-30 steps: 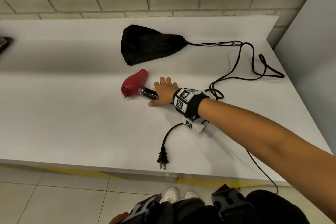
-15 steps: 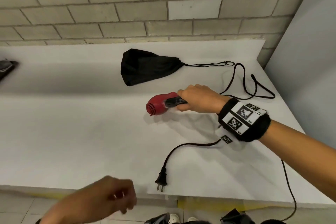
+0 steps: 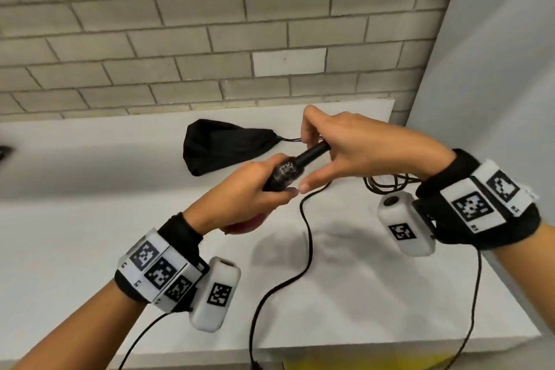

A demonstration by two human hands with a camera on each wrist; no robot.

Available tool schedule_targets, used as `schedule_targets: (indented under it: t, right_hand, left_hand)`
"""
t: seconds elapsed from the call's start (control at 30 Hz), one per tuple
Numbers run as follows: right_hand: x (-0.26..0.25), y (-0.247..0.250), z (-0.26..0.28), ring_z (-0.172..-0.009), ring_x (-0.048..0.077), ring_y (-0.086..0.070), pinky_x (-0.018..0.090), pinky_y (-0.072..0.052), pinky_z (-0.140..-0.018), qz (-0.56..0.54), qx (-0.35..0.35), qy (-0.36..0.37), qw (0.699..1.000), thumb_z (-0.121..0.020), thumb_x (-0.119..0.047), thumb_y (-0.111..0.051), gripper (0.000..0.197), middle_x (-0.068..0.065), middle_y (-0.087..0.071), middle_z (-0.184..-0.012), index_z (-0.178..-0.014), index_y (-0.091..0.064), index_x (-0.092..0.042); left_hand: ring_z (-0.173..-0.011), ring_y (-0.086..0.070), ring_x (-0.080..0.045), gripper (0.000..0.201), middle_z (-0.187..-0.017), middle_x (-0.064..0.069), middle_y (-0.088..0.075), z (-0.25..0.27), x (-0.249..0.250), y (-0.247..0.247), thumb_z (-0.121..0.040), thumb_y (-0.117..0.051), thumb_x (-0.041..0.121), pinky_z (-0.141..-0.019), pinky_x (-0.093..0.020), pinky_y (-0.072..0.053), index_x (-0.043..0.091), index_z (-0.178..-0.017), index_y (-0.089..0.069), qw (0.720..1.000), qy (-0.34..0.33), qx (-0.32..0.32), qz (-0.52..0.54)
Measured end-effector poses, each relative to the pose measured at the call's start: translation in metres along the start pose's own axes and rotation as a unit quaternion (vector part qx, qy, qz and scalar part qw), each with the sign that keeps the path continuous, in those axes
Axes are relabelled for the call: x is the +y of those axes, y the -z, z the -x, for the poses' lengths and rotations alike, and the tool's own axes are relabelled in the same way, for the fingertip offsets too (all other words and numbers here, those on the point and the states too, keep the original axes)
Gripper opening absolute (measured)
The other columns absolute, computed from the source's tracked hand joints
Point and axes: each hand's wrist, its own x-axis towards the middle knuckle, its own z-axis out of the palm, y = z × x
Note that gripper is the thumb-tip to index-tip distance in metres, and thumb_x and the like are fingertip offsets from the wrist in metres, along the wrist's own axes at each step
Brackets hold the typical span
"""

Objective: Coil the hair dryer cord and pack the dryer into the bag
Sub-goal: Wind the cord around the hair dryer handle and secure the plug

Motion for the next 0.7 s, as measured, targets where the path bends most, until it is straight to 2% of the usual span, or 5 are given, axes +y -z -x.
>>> schedule_targets:
  t: [0.2, 0.3, 0.37, 0.53, 0.7]
  right_hand:
    - [0.054, 0.014, 0.025, -0.069, 0.014, -0.059, 0.027, -0.047, -0.072, -0.197, 0.041, 0.041, 0.979, -0.090, -0.033, -0.051, 0.025, -0.002, -0.055, -0.068, -0.090, -0.058, -0.010]
    - [0.051, 0.009, 0.023, -0.051, 0.016, -0.054, 0.026, -0.051, -0.053, -0.248, 0.123, 0.064, 0.959, -0.095, -0.022, -0.046, 0.021, 0.002, -0.040, -0.062, -0.090, -0.059, -0.006]
    - [0.040, 0.010, 0.014, -0.043, 0.005, -0.038, 0.021, -0.037, -0.039, -0.268, 0.166, 0.075, 0.946, -0.097, -0.020, -0.046, 0.018, -0.002, -0.036, -0.060, -0.087, -0.059, -0.011]
    - [0.004, 0.015, -0.005, -0.050, 0.003, -0.041, 0.011, -0.031, -0.051, -0.063, 0.194, 0.135, 0.970, -0.095, -0.026, -0.053, 0.016, -0.011, -0.047, -0.052, -0.089, -0.064, -0.017]
    - [0.008, 0.008, -0.004, -0.052, 0.013, -0.041, 0.025, -0.035, -0.053, 0.030, 0.205, 0.129, 0.970, -0.092, -0.049, -0.044, 0.025, -0.003, -0.045, -0.052, -0.082, -0.049, -0.027]
  left_hand:
    - [-0.054, -0.059, -0.011, 0.016, -0.058, 0.007, -0.061, 0.016, -0.011, 0.022, -0.081, -0.072, 0.019, -0.059, -0.020, -0.046, 0.024, -0.082, -0.057, 0.994, 0.005, 0.017, 0.107]
    - [-0.057, -0.060, -0.017, 0.016, -0.061, 0.003, -0.064, 0.018, -0.013, 0.021, -0.080, -0.073, 0.019, -0.060, -0.025, -0.048, 0.023, -0.080, -0.058, 0.993, 0.026, -0.040, 0.111]
    - [-0.059, -0.059, -0.020, 0.015, -0.066, -0.002, -0.063, 0.015, -0.008, 0.019, -0.080, -0.073, 0.016, -0.061, -0.029, -0.048, 0.018, -0.081, -0.059, 0.985, 0.025, -0.065, 0.158]
    - [-0.069, -0.064, -0.023, 0.018, -0.068, -0.005, -0.060, -0.003, 0.027, 0.031, -0.092, -0.054, 0.027, -0.076, -0.035, -0.053, 0.010, -0.091, -0.059, 0.942, -0.038, -0.026, 0.334]
    - [-0.045, -0.017, -0.009, 0.035, -0.051, 0.010, -0.020, -0.012, 0.039, 0.029, -0.099, -0.037, 0.031, -0.045, -0.020, -0.021, 0.015, -0.070, -0.046, 0.913, -0.004, 0.010, 0.407]
